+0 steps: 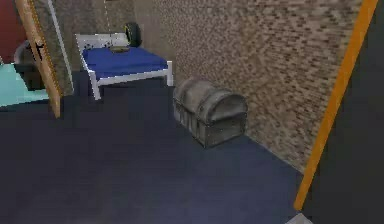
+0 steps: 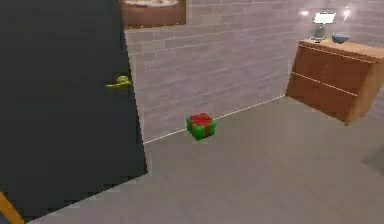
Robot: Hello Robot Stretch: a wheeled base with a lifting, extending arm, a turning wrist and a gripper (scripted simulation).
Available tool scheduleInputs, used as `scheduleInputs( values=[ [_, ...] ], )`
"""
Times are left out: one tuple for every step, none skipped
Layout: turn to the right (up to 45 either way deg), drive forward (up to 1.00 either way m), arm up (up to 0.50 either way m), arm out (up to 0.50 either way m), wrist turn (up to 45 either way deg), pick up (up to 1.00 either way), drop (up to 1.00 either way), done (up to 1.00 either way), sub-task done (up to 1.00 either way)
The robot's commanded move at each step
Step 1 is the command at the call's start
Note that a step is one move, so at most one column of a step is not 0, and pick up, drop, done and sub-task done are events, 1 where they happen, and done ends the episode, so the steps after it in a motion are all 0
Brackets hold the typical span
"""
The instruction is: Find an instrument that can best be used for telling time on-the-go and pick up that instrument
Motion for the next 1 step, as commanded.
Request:
scheduleInputs(
  values=[
    [45.0,0.00,0.00,0.00,0.0,0.00,0.00,0.00,0.00]
  ],
)
